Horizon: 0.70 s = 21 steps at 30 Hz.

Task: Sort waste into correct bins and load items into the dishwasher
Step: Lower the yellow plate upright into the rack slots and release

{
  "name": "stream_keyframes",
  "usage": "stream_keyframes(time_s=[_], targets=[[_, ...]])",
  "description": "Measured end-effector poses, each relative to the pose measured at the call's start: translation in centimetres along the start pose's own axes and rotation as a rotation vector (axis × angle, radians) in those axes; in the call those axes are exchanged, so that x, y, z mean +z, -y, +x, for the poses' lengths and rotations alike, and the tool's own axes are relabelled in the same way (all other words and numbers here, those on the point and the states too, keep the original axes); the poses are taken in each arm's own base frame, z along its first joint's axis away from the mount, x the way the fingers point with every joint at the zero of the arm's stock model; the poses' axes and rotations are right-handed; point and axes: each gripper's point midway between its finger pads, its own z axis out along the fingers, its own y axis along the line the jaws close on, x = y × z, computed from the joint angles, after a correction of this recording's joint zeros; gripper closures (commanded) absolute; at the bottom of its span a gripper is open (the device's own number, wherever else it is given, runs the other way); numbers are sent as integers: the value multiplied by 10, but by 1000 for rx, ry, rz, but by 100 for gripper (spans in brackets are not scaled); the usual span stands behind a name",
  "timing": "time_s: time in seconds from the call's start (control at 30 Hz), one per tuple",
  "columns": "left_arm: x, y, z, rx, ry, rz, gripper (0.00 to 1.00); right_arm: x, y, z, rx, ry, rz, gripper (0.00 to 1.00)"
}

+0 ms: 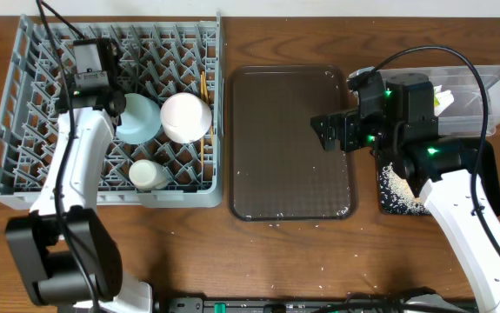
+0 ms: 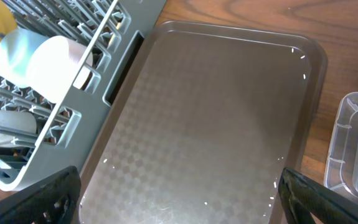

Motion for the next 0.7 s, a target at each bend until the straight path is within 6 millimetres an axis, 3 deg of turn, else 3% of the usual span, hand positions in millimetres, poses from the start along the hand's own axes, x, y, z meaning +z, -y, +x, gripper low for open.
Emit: stream_keyframes(time_s=[0.1,0.33,0.57,0.63,0.7], targets=[[6,2,3,15,-19,-9,83,0,0,0,0,0,0,1],[9,4,-2,11,-4,-16,83,0,0,0,0,0,0,1],[5,9,-9,20,15,-16,26,0,0,0,0,0,0,1],[4,12,-11,20,21,-12,16,0,0,0,0,-1,0,1],[2,14,-12,20,25,-10,14,0,0,0,0,-1,0,1]])
